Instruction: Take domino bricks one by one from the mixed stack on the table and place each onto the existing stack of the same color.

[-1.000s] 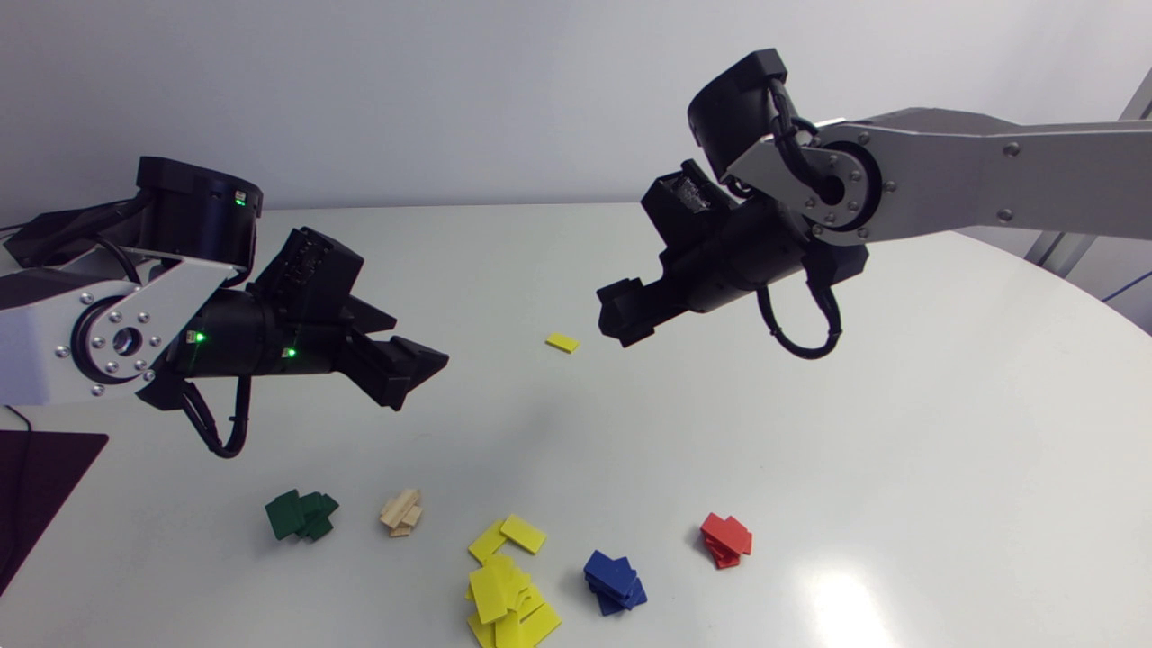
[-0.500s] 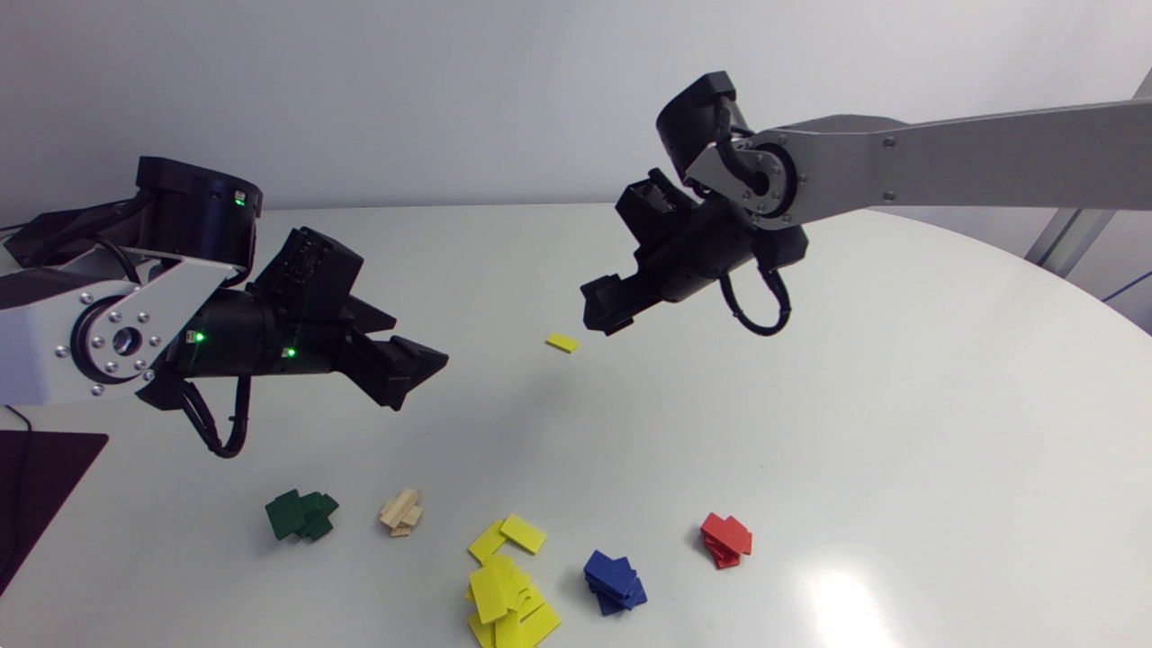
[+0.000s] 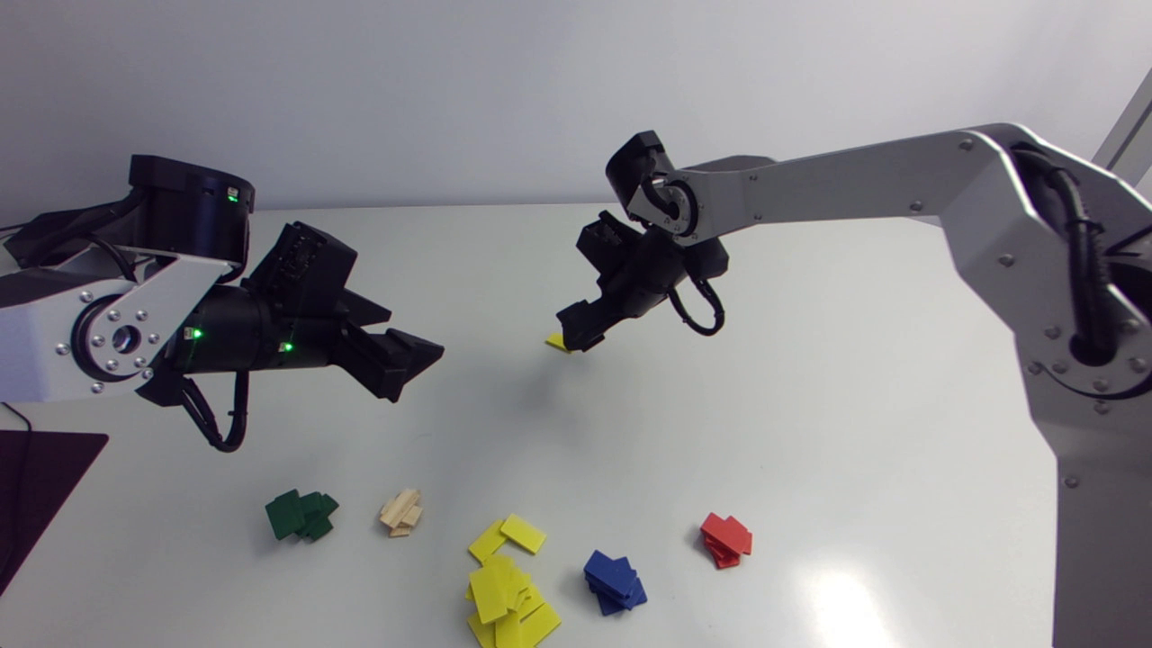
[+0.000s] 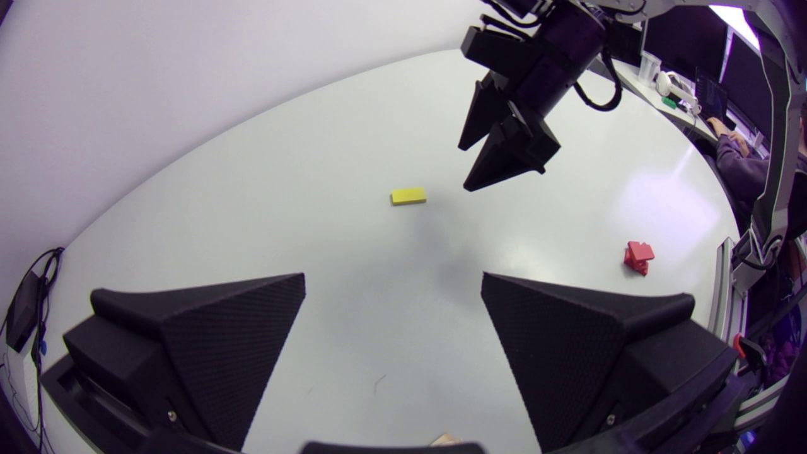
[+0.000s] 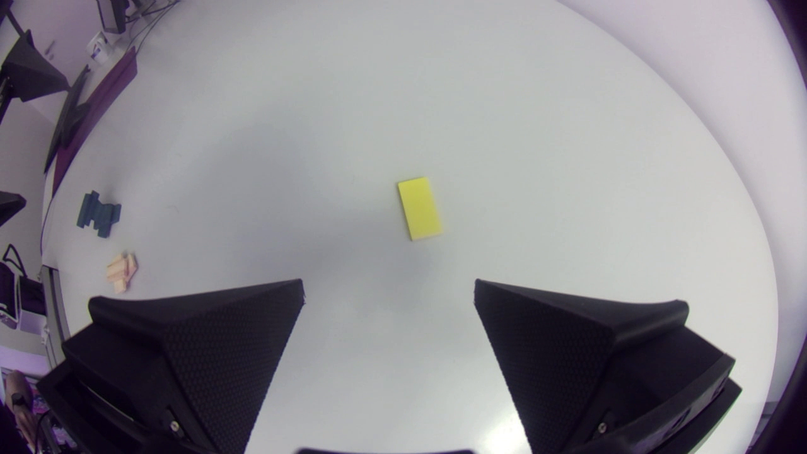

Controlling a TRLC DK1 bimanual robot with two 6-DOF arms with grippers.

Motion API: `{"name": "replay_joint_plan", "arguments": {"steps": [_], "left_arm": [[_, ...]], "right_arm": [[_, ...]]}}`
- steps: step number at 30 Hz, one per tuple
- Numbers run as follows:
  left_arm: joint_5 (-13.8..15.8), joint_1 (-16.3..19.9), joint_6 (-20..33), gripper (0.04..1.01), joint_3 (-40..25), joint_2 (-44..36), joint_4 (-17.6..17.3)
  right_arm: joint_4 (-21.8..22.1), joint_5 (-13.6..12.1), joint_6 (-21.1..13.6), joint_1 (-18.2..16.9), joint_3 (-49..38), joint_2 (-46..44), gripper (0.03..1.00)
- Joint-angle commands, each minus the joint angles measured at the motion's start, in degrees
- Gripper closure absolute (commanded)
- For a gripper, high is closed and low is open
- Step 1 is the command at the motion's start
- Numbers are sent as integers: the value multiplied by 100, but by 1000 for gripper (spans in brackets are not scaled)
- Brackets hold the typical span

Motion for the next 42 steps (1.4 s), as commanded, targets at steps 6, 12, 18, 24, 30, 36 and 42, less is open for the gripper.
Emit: {"name": "replay_joint_plan", "arguments": {"steps": [6, 12, 18, 24, 30, 36, 42], "left_arm": [[0, 41, 29, 49, -64, 174, 89], [8, 58, 73, 49, -99, 218, 141], [26, 102, 108, 49, -108, 253, 168], [44, 102, 126, 49, -73, 305, 185], [114, 102, 117, 49, -82, 288, 176], [149, 111, 135, 49, -143, 235, 168], [149, 138, 170, 49, -187, 305, 194]], "right_arm": [[-403, -81, -389, -47, 902, 823, 97], [-825, -116, -442, -20, 1702, 1394, 103], [-1115, -169, -486, 23, 2159, 1710, 130], [-1413, -222, -556, 32, 2545, 2000, 131], [-1659, -230, -582, 59, 2906, 2229, 148], [-1958, -222, -600, 129, 3389, 2528, 148], [-2336, -213, -609, 147, 3969, 2827, 149]]}}
